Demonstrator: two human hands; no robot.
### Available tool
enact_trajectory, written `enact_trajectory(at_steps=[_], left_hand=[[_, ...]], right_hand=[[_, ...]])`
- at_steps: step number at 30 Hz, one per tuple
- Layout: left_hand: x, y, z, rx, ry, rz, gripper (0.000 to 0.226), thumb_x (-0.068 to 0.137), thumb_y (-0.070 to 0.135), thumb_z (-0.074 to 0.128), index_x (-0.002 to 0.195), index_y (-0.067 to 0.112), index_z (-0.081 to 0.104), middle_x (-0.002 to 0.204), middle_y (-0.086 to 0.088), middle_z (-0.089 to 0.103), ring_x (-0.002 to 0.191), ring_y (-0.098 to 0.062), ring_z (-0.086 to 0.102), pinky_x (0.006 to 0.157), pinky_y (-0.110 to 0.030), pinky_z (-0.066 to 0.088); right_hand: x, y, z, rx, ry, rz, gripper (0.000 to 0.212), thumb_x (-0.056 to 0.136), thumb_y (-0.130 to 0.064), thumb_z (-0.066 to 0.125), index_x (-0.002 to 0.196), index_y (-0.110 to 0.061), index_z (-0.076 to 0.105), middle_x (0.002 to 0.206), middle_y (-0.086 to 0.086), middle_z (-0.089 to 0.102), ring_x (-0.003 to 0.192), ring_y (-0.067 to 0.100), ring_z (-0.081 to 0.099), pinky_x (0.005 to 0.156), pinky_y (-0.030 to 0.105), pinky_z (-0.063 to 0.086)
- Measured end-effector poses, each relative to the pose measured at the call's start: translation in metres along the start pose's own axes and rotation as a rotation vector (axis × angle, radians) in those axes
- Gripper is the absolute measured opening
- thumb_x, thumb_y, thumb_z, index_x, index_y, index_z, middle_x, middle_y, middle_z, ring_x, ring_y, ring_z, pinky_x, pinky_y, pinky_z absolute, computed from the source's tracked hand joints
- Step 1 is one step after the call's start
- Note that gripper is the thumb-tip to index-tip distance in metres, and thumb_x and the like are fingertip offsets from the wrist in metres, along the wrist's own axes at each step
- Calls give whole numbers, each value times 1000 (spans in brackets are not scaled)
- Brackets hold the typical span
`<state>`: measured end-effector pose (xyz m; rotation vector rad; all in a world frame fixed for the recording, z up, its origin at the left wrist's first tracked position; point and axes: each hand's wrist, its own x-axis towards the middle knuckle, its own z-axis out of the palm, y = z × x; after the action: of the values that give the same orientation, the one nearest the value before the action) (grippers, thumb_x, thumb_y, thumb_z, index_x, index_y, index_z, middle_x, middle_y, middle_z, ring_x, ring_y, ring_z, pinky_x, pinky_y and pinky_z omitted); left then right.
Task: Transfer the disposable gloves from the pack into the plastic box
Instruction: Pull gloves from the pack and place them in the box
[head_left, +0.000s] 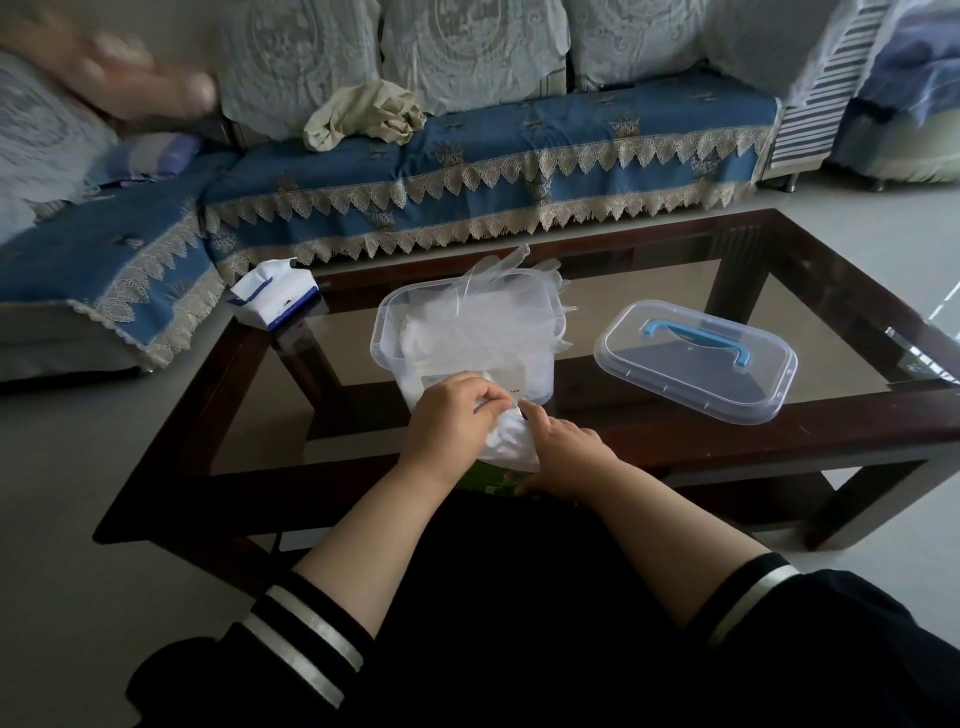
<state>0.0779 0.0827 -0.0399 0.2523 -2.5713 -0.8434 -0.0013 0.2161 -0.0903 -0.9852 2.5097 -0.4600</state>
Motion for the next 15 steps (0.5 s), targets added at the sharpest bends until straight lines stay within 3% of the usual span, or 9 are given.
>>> enact_trajectory(at_steps=[5, 10, 12, 15], left_hand=[[1, 15, -40, -21, -77, 92, 20, 87, 10, 70, 107, 10, 74, 102, 10, 66, 95, 2, 60, 85, 3, 38], [16, 43, -88, -97, -179, 117, 32, 83, 16, 72, 115, 22, 69, 115, 19, 61, 102, 20, 53, 92, -1, 39], [26, 57, -108, -149, -191, 131, 40, 78, 22, 73, 117, 26, 67, 119, 23, 59, 109, 18, 52, 94, -6, 41], [42, 71, -130, -179, -162, 219, 50, 74, 28, 72, 123, 27, 63, 131, 14, 58, 122, 7, 50, 99, -9, 40]], right_hand=[[2, 3, -6, 10, -6, -5, 111, 73, -34, 80, 151, -21, 3, 149, 10, 37, 137, 30, 33, 108, 51, 30], [5, 8, -10, 44, -27, 38, 108, 72, -32, 81, 150, -23, 7, 141, 11, 46, 127, 33, 46, 103, 50, 38], [5, 8, -10, 44, -26, 50, 104, 72, -33, 81, 149, -20, 11, 137, 12, 49, 123, 34, 48, 101, 49, 40], [7, 7, -10, 43, -43, 62, 97, 70, -35, 82, 146, -17, 23, 136, 11, 50, 122, 32, 49, 102, 47, 41]])
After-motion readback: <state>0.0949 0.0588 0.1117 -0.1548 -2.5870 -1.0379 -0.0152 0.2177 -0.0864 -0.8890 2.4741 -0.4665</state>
